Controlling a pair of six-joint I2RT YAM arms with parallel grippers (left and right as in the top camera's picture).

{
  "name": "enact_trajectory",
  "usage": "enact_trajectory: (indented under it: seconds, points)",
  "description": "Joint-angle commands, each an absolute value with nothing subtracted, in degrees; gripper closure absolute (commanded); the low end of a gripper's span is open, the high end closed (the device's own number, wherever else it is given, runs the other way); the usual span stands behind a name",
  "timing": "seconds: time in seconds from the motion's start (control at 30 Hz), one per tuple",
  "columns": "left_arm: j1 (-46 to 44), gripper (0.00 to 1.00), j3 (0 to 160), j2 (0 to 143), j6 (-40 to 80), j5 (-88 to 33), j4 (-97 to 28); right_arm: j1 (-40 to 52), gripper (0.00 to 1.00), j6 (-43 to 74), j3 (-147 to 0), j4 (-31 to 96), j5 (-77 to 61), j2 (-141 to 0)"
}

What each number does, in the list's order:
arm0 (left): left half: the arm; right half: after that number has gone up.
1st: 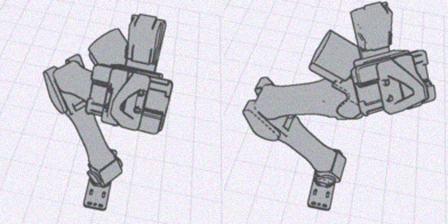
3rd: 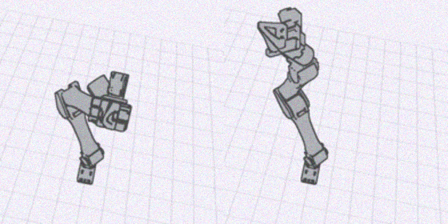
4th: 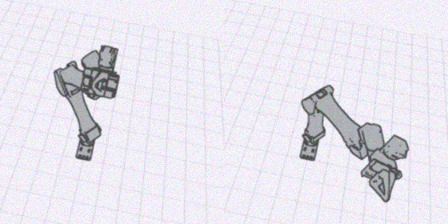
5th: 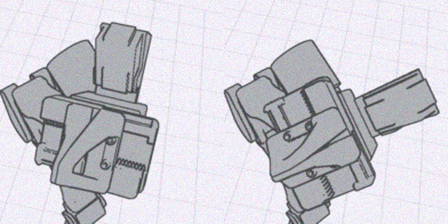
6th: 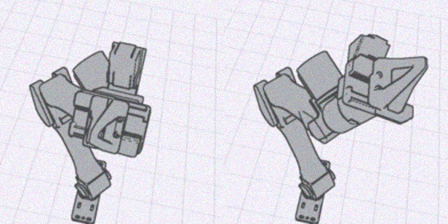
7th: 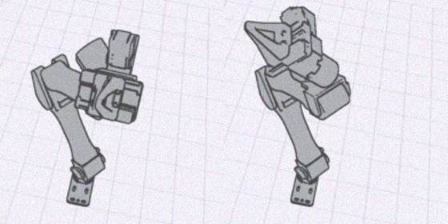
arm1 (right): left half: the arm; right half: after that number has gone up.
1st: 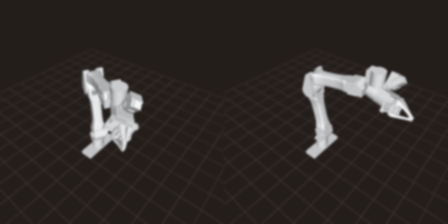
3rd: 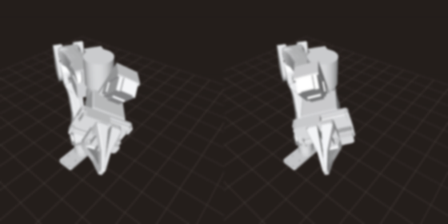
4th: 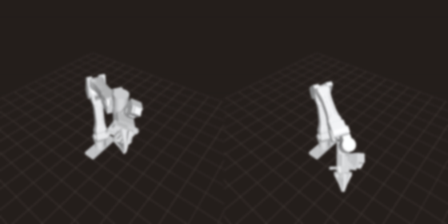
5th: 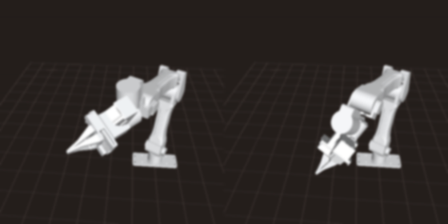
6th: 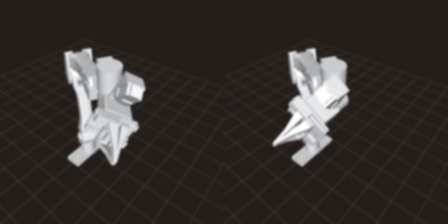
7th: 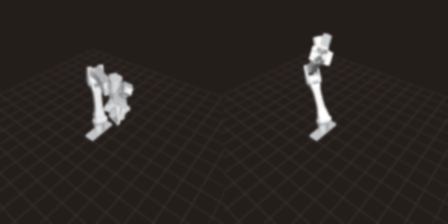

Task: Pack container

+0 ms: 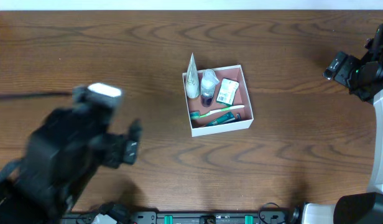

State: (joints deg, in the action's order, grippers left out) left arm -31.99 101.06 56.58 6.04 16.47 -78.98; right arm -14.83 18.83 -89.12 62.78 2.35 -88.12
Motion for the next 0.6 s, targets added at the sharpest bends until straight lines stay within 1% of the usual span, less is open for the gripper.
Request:
enact_trajectory:
  seconds: [0.0,0.27,0.57]
  points:
    - [-31.03,0.02,101.45,54.98,12.08,24.53,-78.13,-15.16,0.01,18.2,-89.19,62.81,2.57,-88.29]
    - [-31.03,0.02,101.38,55.48,12.84,26.63,-77.69,-15.16,0.01,18.2,-89.19,62.81,2.55,-88.29]
    - [-31.03,0.02,101.38,57.63,17.54,26.09,-76.88,-15.16,0.01,18.2,-89.19,62.81,2.55,-88.29]
